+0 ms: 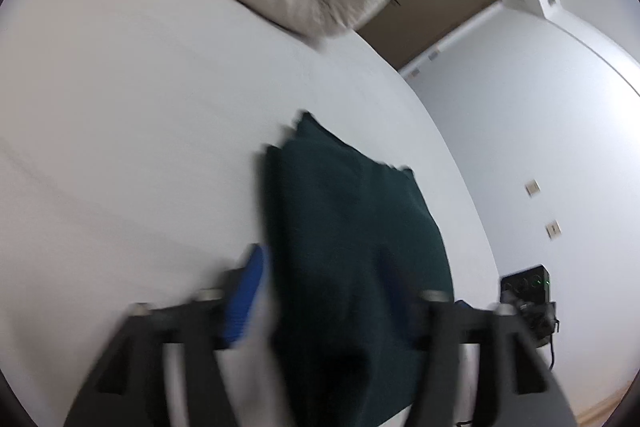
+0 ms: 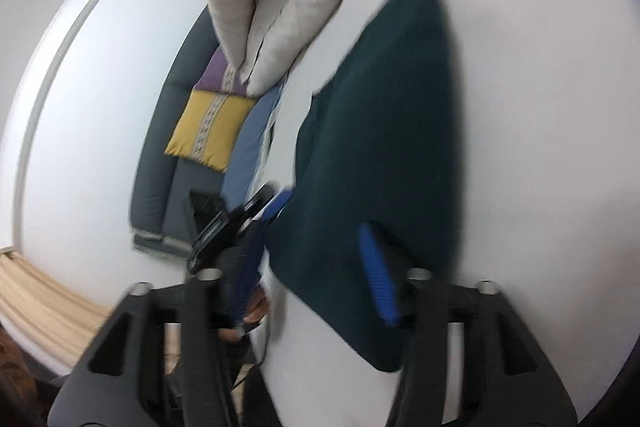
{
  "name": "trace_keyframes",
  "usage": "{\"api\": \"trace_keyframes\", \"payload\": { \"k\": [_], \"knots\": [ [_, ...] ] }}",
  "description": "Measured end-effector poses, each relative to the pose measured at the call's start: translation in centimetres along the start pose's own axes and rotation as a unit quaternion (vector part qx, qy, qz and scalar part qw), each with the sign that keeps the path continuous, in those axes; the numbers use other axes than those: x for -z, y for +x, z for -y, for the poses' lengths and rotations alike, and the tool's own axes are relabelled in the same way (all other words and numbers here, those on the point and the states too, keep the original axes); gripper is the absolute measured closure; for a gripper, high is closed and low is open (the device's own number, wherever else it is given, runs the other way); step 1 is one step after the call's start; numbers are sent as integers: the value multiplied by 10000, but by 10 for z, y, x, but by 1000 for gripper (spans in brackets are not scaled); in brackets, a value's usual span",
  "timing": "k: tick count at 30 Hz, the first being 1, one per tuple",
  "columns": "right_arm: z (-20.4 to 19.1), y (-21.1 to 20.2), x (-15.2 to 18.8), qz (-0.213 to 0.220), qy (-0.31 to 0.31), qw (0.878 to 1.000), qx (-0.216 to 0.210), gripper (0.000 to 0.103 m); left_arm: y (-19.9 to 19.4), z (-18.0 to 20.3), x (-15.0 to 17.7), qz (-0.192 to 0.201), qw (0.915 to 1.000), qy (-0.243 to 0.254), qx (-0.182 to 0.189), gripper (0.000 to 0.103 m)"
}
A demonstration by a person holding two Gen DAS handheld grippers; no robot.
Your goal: Fold small clothes
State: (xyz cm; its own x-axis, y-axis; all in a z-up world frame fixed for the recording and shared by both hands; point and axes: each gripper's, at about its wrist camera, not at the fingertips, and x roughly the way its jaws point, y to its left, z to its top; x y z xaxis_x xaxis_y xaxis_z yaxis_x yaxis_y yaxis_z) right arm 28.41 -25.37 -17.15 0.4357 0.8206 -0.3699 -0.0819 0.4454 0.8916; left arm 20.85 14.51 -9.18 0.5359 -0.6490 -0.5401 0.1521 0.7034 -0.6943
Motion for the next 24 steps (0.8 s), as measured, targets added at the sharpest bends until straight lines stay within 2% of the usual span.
{"api": "trace_keyframes", "payload": {
  "k": [2,4,8,9,13,15,18,20,22,23,24],
  "knots": [
    [6,-12,-15,260,192,9994,77,34,-2,-14,-1,-51,9996,-276,32,35],
    [15,-17,-26,299,369,9988,123,32,5,-27,-2,-315,9977,-578,155,35],
    [40,0,-43,-122,705,9965,429,31,22,-40,-8,-730,9907,-1021,527,35],
    [45,5,-45,-183,773,9960,396,32,25,-41,-12,-830,9887,-1113,558,35],
    [38,36,-52,-332,686,9968,226,32,40,-41,-21,-1160,9836,-1225,640,35],
    [35,52,-56,-387,612,9967,372,31,48,-43,-24,-1230,9792,-1422,762,35],
    [40,59,-62,-393,731,9959,360,31,61,-43,-25,-1333,9718,-1656,1021,35],
    [42,62,-65,-397,812,9952,383,31,72,-37,-25,-1425,9700,-1646,1079,36],
    [38,64,-62,-432,737,9950,516,33,79,-30,-23,-1523,9708,-1547,1017,48],
    [37,67,-62,-463,685,9943,676,39,82,-29,-20,-1583,9701,-1552,992,63],
    [37,67,-57,-488,704,9932,782,47,86,-29,-16,-1675,9681,-1595,963,73]
  ]
}}
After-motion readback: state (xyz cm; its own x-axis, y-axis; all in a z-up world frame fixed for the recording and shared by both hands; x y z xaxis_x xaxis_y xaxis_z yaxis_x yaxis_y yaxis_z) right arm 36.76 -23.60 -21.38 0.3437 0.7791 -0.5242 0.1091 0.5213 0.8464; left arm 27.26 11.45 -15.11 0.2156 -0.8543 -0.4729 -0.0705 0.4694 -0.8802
